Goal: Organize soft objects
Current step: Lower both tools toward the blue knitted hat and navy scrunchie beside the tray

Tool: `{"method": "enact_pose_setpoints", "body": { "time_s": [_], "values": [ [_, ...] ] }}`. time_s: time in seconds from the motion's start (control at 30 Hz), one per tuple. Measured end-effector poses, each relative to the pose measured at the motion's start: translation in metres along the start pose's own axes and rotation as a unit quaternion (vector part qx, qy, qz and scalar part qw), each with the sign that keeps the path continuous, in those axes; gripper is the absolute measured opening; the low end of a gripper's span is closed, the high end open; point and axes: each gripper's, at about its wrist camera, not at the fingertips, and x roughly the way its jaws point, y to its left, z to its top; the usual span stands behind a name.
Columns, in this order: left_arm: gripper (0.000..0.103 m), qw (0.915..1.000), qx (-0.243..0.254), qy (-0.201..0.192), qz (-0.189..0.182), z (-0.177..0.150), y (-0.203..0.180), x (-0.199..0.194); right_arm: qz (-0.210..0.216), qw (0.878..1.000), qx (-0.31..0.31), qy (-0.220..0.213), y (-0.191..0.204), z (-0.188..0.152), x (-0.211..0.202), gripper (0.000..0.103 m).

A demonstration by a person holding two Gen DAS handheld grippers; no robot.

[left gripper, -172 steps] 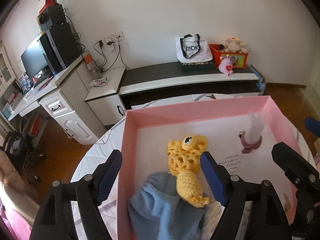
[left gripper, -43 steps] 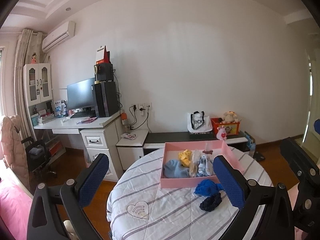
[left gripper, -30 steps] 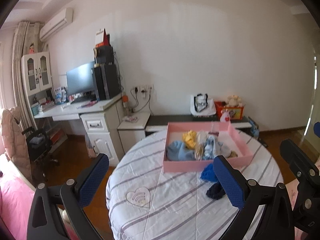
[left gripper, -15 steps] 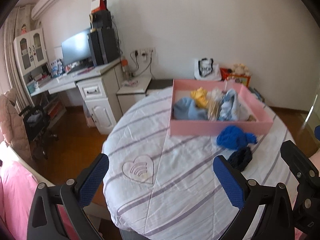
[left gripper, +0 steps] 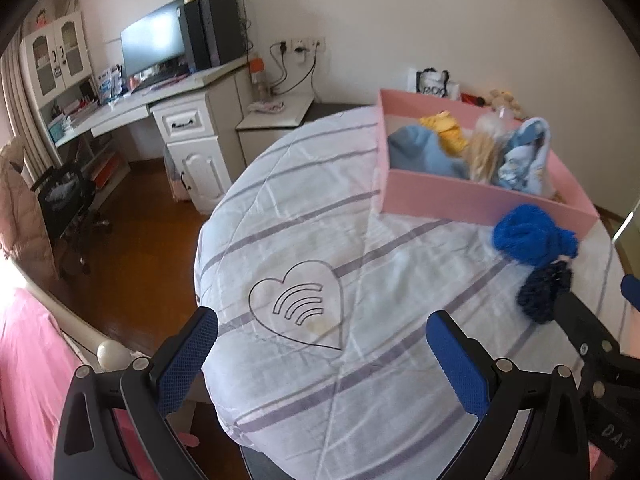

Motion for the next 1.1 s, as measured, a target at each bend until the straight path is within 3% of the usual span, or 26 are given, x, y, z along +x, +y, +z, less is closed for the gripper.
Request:
{"method": "enact_pose_setpoints", "body": {
  "time_s": [0.37, 0.6, 0.83, 0.97, 1.03, 1.1],
  "values": [
    [0.103, 0.9997, -0.008, 0.024, -0.004, -0.001, 0.016, 0.031, -0.019, 1.000, -0.001, 0.018, 0.013, -0.005, 0.048, 0.097],
    [0.103, 0.9990, -0.003, 0.040, -0.020, -0.003, 0.011, 0.040, 0.023, 0.998, 0.038, 0.039, -0.001, -0.014, 0.062, 0.059],
    [0.103, 0.9974, -0.004, 0.060, -0.040, -0.002, 0.003, 0.046, 0.052, 0.995, 0.086, 0.021, -0.024, -0.022, 0.056, 0.027],
    [0.103, 0.9978, 0.001, 0.045, -0.050, 0.000, -0.004, 0.036, 0.071, 0.993, 0.086, 0.023, -0.026, -0.021, 0.058, 0.028],
    [0.103, 0.9982, 0.006, 0.038, -0.045, -0.001, -0.008, 0.031, 0.077, 0.993, 0.082, 0.026, -0.026, -0.020, 0.060, 0.036],
    [0.102, 0.9980, 0.009, 0.040, -0.048, -0.002, -0.013, 0.030, 0.081, 0.994, 0.061, 0.030, -0.018, -0.019, 0.062, 0.054]
  ]
}}
